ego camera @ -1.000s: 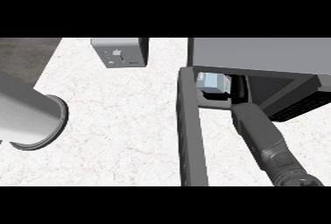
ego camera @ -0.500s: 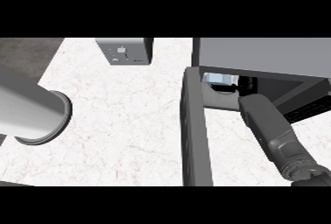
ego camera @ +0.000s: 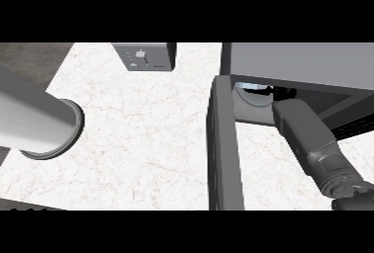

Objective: Pick up the milk, place it into the microwave and close the microwave

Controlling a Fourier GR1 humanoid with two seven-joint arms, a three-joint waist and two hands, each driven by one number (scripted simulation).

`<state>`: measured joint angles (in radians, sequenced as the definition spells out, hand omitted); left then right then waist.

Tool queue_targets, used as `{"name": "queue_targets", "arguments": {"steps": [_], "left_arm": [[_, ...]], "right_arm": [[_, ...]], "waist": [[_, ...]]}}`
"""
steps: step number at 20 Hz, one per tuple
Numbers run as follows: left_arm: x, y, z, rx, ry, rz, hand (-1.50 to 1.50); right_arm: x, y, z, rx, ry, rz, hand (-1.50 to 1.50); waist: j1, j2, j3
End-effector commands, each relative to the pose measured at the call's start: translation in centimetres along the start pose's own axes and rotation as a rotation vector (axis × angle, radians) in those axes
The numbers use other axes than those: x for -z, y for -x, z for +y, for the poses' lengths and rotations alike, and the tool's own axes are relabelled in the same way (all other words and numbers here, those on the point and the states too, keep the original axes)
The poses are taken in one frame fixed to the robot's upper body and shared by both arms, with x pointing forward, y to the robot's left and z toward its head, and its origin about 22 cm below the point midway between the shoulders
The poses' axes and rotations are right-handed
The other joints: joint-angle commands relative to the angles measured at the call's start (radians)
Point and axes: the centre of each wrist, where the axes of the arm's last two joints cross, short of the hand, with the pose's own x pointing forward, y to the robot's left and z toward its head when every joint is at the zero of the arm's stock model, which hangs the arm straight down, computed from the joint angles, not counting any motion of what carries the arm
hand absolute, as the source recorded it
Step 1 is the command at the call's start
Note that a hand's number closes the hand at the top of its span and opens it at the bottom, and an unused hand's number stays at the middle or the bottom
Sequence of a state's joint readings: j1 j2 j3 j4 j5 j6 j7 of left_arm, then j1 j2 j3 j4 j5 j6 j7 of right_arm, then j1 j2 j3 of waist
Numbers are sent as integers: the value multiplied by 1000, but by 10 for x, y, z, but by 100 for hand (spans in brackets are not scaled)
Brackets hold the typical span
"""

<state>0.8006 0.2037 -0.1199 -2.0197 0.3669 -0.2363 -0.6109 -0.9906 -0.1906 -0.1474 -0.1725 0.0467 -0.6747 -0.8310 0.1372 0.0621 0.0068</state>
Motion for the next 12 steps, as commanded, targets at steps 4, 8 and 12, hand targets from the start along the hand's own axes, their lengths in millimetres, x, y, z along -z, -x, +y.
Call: {"name": "queue_targets", "arguments": {"steps": [4,8,12], "left_arm": [[9,0,-3,-2,21,-6,-150],[8,6,5,11,9,2,-150],[10,4,5,5,31,-1,-150]], "right_arm": [[11,-13,5,-143,152,-22,150],[16,-6,-7,-154,160,-21,150],[-28,50,-42,-497,194,212,-150]], "waist": [[14,5,-1],[16,10,-1],[28,35,-17]]}}
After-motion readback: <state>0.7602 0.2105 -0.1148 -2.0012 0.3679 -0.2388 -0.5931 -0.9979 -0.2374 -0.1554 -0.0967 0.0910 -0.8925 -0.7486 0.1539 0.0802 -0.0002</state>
